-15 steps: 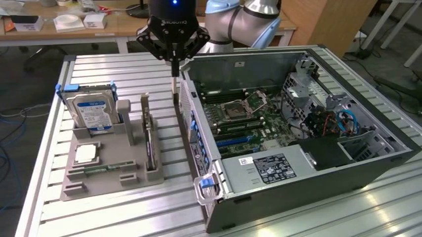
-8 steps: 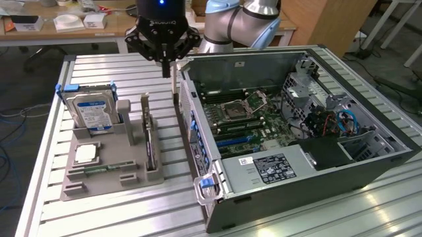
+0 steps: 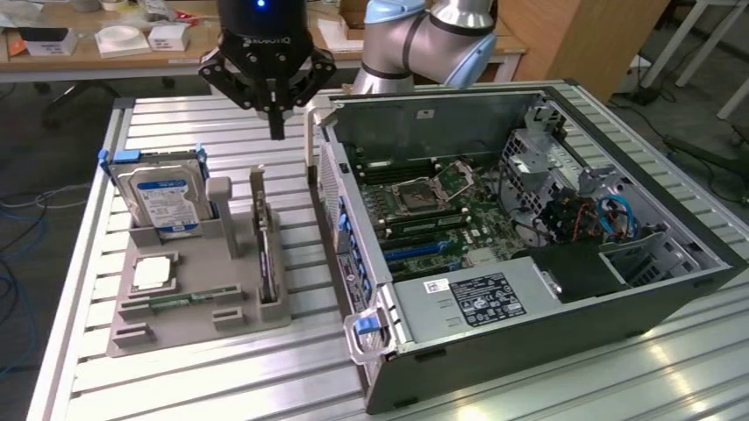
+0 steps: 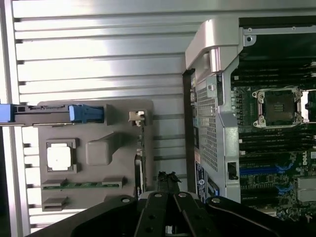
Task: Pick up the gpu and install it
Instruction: 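Reach for the gpu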
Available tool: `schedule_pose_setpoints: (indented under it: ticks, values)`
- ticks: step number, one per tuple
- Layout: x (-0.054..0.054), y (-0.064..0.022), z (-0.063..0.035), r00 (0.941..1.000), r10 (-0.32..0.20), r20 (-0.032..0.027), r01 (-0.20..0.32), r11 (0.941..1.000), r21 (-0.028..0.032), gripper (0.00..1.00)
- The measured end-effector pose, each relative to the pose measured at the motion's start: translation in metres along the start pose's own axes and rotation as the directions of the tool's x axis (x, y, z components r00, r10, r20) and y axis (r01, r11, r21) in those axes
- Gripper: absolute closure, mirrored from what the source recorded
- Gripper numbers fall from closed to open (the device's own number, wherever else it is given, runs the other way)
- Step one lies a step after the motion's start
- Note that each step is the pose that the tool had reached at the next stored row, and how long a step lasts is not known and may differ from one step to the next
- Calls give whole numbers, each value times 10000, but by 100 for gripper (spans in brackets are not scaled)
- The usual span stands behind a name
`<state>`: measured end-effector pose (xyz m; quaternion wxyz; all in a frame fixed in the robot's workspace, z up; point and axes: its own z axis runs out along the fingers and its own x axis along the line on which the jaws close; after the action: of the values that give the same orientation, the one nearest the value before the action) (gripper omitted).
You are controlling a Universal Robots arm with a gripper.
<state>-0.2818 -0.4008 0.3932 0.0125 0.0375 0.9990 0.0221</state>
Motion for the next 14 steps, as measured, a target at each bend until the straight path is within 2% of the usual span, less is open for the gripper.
schedule_pose_setpoints:
  ticks: [10, 14]
  values:
    - [312, -28, -7, 10000, -1, -1, 1, 10000, 1, 90]
    - [331, -30, -7, 10000, -1, 0, 1, 10000, -1, 90]
